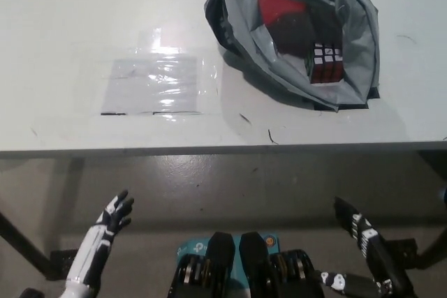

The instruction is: Use the right hand to pick up a rubix's cube and place it into a plastic bag and lift the bag

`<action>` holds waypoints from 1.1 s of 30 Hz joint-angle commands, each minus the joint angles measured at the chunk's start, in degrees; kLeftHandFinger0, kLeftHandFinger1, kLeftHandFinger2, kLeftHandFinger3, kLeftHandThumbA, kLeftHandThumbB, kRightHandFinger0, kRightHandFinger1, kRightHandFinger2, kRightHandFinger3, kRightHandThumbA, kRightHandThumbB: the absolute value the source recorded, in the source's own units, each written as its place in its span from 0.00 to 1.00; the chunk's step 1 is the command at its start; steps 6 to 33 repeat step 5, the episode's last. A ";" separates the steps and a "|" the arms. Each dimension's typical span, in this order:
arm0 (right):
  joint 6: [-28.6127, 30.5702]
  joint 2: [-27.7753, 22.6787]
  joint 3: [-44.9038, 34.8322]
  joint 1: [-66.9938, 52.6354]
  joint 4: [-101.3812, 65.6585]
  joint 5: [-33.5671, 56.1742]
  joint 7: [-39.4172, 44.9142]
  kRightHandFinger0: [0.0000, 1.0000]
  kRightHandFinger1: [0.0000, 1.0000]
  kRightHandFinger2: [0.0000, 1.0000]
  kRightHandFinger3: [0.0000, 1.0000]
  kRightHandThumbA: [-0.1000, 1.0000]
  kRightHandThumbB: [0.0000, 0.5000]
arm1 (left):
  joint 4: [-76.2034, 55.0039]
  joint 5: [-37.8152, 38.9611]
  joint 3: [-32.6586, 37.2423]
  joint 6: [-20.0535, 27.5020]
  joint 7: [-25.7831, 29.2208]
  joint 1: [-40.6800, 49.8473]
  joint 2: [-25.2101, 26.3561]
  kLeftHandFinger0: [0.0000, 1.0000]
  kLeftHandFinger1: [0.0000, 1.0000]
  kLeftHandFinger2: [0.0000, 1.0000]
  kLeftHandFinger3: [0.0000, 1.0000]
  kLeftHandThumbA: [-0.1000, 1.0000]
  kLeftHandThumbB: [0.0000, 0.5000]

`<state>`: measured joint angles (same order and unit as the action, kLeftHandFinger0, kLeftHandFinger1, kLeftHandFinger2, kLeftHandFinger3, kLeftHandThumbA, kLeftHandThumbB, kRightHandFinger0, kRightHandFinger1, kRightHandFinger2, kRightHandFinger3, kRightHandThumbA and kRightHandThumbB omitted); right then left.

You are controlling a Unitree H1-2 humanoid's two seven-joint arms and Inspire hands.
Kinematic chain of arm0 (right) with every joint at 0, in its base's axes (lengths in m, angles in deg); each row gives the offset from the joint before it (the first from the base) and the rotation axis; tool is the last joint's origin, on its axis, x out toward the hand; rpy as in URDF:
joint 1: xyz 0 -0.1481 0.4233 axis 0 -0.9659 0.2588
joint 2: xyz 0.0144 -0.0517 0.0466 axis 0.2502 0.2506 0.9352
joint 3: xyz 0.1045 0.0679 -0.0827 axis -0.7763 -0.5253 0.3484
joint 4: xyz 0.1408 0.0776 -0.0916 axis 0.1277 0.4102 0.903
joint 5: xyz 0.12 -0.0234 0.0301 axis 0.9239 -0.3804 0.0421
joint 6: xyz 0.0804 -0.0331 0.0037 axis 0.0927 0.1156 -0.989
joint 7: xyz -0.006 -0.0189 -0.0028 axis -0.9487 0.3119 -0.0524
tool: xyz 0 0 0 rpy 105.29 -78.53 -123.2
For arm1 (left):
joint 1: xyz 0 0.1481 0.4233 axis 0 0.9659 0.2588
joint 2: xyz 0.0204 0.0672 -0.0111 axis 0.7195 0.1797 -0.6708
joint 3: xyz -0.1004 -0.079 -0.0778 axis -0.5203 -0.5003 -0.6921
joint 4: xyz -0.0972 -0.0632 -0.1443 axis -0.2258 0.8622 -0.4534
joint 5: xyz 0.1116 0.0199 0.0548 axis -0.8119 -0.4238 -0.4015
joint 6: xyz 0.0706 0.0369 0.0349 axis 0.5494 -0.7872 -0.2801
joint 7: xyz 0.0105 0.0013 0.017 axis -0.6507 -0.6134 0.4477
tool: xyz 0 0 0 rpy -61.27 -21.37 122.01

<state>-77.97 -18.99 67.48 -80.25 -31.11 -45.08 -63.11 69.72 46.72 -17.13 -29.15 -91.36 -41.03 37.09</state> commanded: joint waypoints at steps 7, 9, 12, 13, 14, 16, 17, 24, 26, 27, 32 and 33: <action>19.11 2.41 -2.08 -0.85 4.22 -2.11 -23.84 1.00 1.00 1.00 1.00 1.00 0.53 | -1.88 1.79 0.83 8.18 -1.54 2.96 -0.04 1.00 1.00 1.00 1.00 0.99 0.52; 19.11 2.41 -2.08 -0.85 4.22 -2.11 -23.84 1.00 1.00 1.00 1.00 1.00 0.53 | -1.88 1.79 0.83 8.18 -1.54 2.96 -0.04 1.00 1.00 1.00 1.00 0.99 0.52; 19.11 2.41 -2.08 -0.85 4.22 -2.11 -23.84 1.00 1.00 1.00 1.00 1.00 0.53 | -1.88 1.79 0.83 8.18 -1.54 2.96 -0.04 1.00 1.00 1.00 1.00 0.99 0.52; 19.11 2.41 -2.08 -0.85 4.22 -2.11 -23.84 1.00 1.00 1.00 1.00 1.00 0.53 | -1.88 1.79 0.83 8.18 -1.54 2.96 -0.04 1.00 1.00 1.00 1.00 0.99 0.52; 19.11 2.41 -2.08 -0.85 4.22 -2.11 -23.84 1.00 1.00 1.00 1.00 1.00 0.53 | -1.88 1.79 0.83 8.18 -1.54 2.96 -0.04 1.00 1.00 1.00 1.00 0.99 0.52; 19.11 2.41 -2.08 -0.85 4.22 -2.11 -23.84 1.00 1.00 1.00 1.00 1.00 0.53 | -1.88 1.79 0.83 8.18 -1.54 2.96 -0.04 1.00 1.00 1.00 1.00 0.99 0.52; 19.11 2.41 -2.08 -0.85 4.22 -2.11 -23.84 1.00 1.00 1.00 1.00 1.00 0.53 | -1.88 1.79 0.83 8.18 -1.54 2.96 -0.04 1.00 1.00 1.00 1.00 0.99 0.52; 19.11 2.41 -2.08 -0.85 4.22 -2.11 -23.84 1.00 1.00 1.00 1.00 1.00 0.53 | -1.88 1.79 0.83 8.18 -1.54 2.96 -0.04 1.00 1.00 1.00 1.00 0.99 0.52; 19.11 2.41 -2.08 -0.85 4.22 -2.11 -23.84 1.00 1.00 1.00 1.00 1.00 0.53 | -1.88 1.79 0.83 8.18 -1.54 2.96 -0.04 1.00 1.00 1.00 1.00 0.99 0.52; 19.11 2.41 -2.08 -0.85 4.22 -2.11 -23.84 1.00 1.00 1.00 1.00 1.00 0.53 | -1.88 1.79 0.83 8.18 -1.54 2.96 -0.04 1.00 1.00 1.00 1.00 0.99 0.52; 19.11 2.41 -2.08 -0.85 4.22 -2.11 -23.84 1.00 1.00 1.00 1.00 1.00 0.53 | -1.88 1.79 0.83 8.18 -1.54 2.96 -0.04 1.00 1.00 1.00 1.00 0.99 0.52; 19.11 2.41 -2.08 -0.85 4.22 -2.11 -23.84 1.00 1.00 1.00 1.00 1.00 0.53 | -1.88 1.79 0.83 8.18 -1.54 2.96 -0.04 1.00 1.00 1.00 1.00 0.99 0.52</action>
